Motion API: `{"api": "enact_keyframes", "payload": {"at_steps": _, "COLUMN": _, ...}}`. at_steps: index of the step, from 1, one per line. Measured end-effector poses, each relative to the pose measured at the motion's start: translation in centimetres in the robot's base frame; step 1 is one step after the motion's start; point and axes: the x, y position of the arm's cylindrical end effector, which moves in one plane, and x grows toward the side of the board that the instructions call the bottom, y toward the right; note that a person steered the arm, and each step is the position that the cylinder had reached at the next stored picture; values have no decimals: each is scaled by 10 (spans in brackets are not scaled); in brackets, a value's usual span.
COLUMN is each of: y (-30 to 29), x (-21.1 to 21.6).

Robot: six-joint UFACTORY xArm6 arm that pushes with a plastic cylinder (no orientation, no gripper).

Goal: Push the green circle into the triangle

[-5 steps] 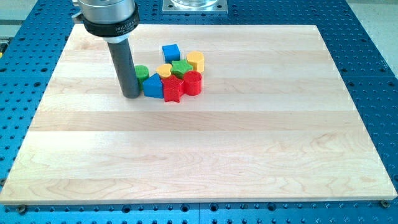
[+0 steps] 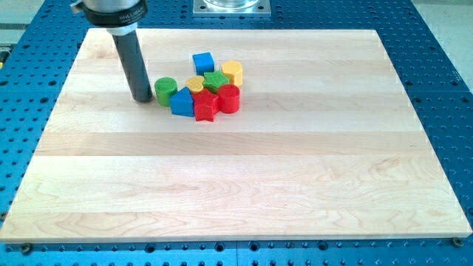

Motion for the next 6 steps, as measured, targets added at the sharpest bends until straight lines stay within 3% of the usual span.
{"api": "enact_keyframes", "payload": {"at_steps": 3, "y": 29, "x": -16}}
{"api": "enact_keyframes", "payload": {"at_steps": 4, "y": -20, "x": -66}}
{"api": "enact_keyframes", "payload": {"at_steps": 5, "y": 19, "x": -114}}
{"api": "enact_keyframes", "payload": {"at_steps": 6, "y": 80, "x": -121}}
